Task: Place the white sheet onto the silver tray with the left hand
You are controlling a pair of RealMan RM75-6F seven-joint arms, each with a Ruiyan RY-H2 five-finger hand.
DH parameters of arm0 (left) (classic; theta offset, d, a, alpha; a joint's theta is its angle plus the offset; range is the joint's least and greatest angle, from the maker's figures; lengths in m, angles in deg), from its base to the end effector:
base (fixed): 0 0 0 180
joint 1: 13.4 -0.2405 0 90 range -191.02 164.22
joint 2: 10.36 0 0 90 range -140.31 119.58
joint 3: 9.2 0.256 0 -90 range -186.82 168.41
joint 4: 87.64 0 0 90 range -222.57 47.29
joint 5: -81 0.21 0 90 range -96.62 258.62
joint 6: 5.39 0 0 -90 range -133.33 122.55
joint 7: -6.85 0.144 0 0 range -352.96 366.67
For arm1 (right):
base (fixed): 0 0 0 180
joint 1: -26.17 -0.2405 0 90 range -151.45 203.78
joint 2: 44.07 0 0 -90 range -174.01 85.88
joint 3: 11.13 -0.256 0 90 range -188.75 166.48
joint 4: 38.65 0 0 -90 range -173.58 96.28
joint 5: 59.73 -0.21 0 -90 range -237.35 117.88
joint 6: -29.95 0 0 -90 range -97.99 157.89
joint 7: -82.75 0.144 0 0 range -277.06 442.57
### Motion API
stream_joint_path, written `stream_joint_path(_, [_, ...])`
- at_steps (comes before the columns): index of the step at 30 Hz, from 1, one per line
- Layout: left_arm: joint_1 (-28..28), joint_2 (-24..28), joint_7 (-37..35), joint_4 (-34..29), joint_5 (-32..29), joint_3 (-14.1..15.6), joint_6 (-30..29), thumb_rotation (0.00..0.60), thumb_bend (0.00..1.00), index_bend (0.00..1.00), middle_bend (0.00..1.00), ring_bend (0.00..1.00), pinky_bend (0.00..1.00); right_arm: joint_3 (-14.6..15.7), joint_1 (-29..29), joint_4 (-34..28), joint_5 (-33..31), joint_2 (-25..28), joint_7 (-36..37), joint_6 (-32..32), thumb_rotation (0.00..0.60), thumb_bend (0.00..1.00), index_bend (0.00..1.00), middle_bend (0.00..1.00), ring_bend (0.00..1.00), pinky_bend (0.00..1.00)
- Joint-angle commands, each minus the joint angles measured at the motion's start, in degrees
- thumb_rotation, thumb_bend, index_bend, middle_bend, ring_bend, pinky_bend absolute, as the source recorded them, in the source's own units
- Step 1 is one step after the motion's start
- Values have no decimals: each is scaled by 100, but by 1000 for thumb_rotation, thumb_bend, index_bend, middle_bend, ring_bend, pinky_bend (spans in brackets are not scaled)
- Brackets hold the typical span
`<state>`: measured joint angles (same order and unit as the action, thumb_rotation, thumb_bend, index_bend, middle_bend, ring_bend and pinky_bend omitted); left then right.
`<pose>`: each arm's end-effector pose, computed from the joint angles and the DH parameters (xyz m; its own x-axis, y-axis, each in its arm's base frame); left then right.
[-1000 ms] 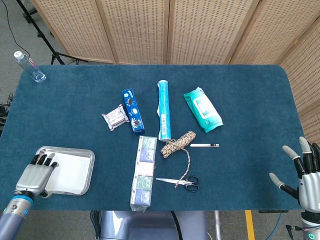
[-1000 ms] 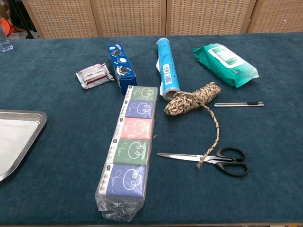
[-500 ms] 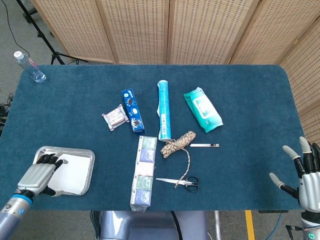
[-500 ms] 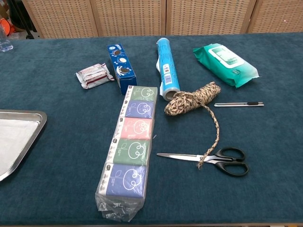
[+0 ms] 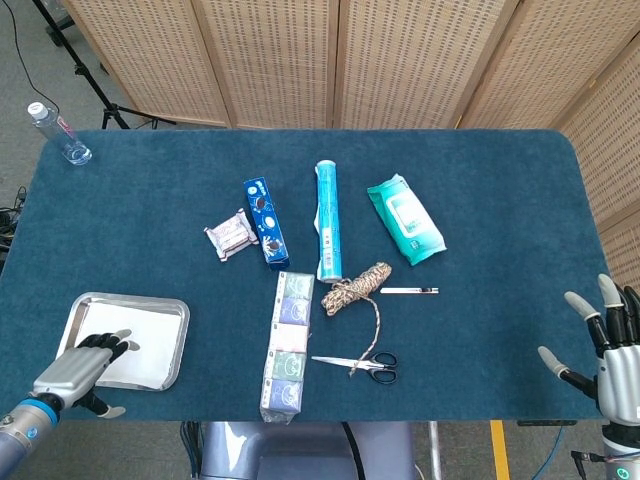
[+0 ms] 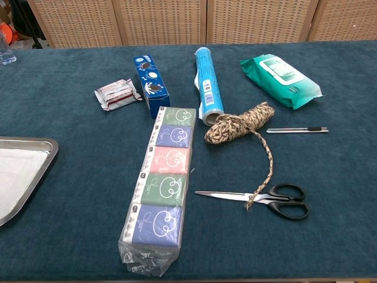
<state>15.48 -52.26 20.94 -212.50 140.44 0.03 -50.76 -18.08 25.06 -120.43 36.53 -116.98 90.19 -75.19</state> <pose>-0.2434 0.1815 0.1331 0.3200 0.7139 0.6229 0.9066 -0.0396 -0.4202 -0.2963 -0.1638 0.1706 0.2496 0.3638 0.8974 -0.9333 -0.1568 0.3231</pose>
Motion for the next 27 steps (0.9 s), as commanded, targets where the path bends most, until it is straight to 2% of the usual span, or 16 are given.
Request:
stream_joint_path(1, [40,28,-50,7,-59,39,126,506,116,174,0,0,0,-2,-3,2,-13,-6,-7,14,600,53,207,0,0,0])
stream_joint_path(27, [153,107,246,85,-427,228,270,508,114,174,0,0,0,10,-10,11,-7,-22,-27,42,600,53,206,0,0,0])
